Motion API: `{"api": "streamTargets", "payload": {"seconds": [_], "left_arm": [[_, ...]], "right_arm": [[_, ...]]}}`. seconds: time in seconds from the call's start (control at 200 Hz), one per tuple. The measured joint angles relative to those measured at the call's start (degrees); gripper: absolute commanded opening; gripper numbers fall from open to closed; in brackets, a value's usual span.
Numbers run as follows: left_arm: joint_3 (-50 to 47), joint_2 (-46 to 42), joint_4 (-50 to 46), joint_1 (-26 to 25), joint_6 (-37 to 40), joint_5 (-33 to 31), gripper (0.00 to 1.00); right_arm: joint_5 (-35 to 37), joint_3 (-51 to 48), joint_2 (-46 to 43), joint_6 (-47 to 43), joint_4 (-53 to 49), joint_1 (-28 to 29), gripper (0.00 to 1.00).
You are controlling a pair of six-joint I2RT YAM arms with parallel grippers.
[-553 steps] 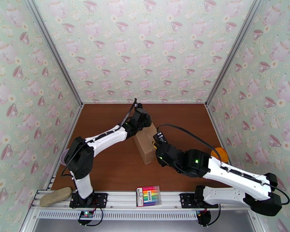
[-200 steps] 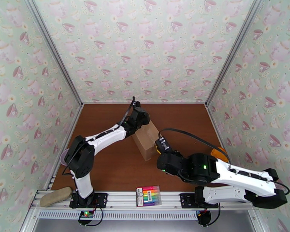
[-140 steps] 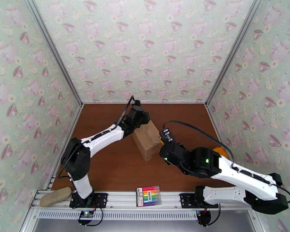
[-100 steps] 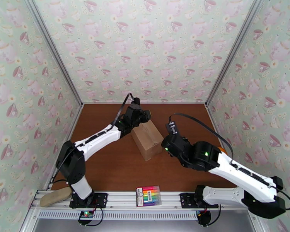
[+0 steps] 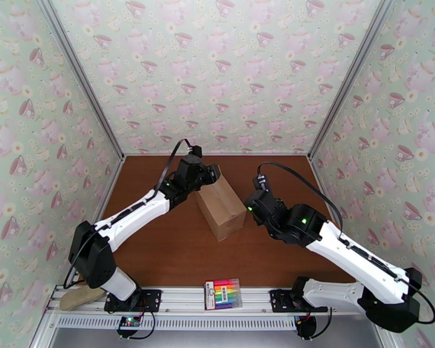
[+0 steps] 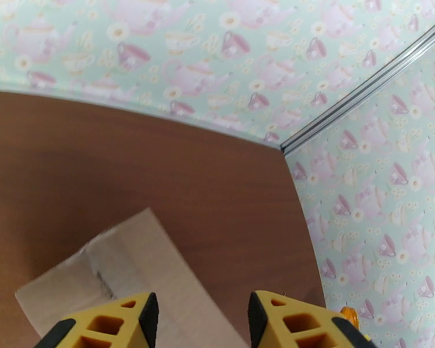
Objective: Unpack the express box
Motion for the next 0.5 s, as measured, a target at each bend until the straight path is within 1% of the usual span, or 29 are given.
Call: {"api": "streamTargets", "payload": {"seconds": [0.23, 0.501], "left_arm": [[-5.4, -4.2, -2.2, 0.0, -1.7, 0.5, 0.5], [-9.6, -11.6, -3.2, 0.9, -2.2, 0.5, 0.5]], "right_arm": [[-0.5, -0.2, 1.8, -2.1, 0.8, -3.6, 0.0], [-0.6, -0.2, 8.2, -6.2, 2.2, -10.8, 0.0]]}}
